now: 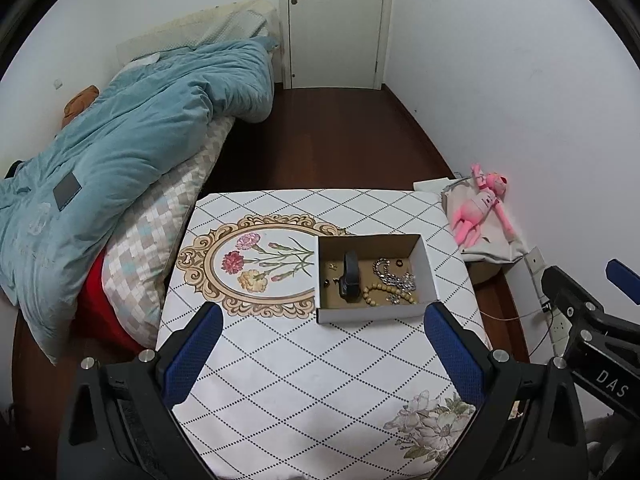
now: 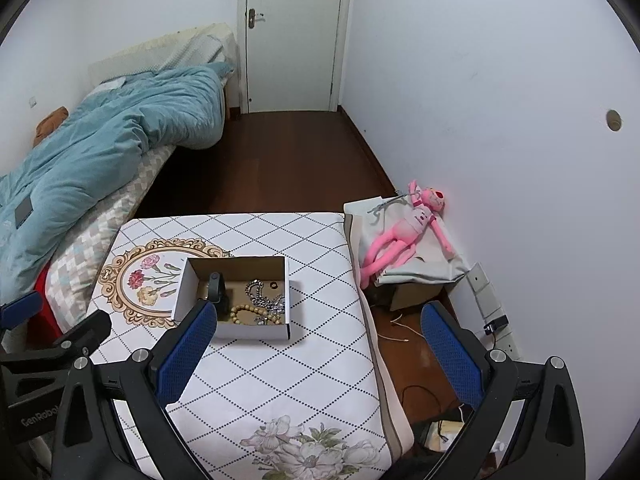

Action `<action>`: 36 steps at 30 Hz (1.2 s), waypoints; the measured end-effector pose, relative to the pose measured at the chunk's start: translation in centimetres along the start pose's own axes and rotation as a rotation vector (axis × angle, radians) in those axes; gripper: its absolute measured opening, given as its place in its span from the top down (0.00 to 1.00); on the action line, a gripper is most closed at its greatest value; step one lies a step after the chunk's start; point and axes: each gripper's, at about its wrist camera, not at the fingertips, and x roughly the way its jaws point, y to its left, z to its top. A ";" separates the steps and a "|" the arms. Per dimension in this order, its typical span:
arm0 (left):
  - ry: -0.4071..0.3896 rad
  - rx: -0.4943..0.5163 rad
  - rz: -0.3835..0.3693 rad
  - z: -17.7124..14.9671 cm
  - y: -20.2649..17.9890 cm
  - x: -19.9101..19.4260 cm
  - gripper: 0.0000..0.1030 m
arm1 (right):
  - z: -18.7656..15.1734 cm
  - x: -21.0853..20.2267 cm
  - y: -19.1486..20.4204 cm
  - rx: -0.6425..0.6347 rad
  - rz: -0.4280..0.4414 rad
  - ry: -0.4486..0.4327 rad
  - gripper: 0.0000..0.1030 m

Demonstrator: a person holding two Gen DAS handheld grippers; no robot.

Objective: Organize jewelry

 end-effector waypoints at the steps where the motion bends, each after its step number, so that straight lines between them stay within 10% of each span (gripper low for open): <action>1: 0.002 -0.002 -0.002 0.2 0.1 0.1 0.00 | 0.3 0.4 0.0 -0.003 0.000 0.009 0.00; 36: 0.048 -0.004 -0.002 0.6 0.2 2.1 0.00 | 0.7 3.5 0.5 -0.027 0.008 0.102 0.00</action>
